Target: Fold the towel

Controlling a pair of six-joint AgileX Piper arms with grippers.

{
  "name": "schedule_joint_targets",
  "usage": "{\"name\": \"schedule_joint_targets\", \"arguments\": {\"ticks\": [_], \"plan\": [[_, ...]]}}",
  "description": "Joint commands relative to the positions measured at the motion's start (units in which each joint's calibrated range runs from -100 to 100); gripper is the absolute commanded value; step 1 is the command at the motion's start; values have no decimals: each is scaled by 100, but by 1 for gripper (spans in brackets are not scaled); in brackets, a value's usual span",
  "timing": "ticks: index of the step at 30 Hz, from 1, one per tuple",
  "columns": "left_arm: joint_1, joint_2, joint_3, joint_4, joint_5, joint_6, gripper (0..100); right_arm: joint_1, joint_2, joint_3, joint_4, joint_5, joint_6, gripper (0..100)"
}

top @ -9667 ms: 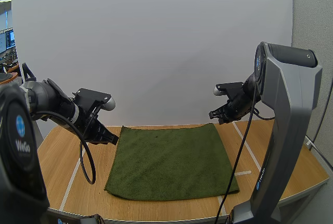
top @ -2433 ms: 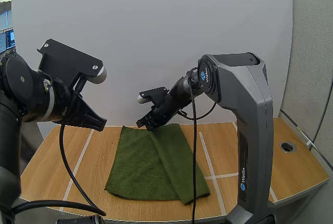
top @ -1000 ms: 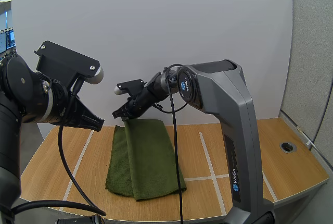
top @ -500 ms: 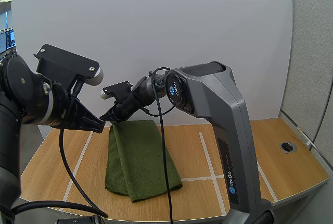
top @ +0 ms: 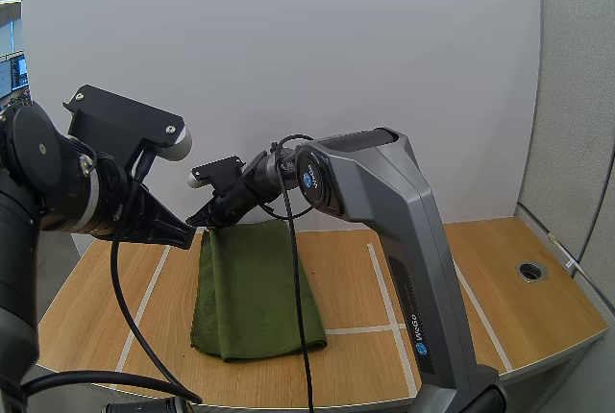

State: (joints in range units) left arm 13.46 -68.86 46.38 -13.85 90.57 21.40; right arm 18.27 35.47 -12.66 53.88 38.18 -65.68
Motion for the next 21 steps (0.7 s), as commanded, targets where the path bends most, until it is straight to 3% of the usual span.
{"name": "schedule_joint_targets", "arguments": {"ticks": [1, 21], "plan": [[-11, -33, -42, -38, 78, -73, 0, 40, 81, -198, 72, 18, 57, 0], [-11, -33, -42, -69, 466, -83, 0, 184, 278, -210, 72, -530, 28, 0]]}}
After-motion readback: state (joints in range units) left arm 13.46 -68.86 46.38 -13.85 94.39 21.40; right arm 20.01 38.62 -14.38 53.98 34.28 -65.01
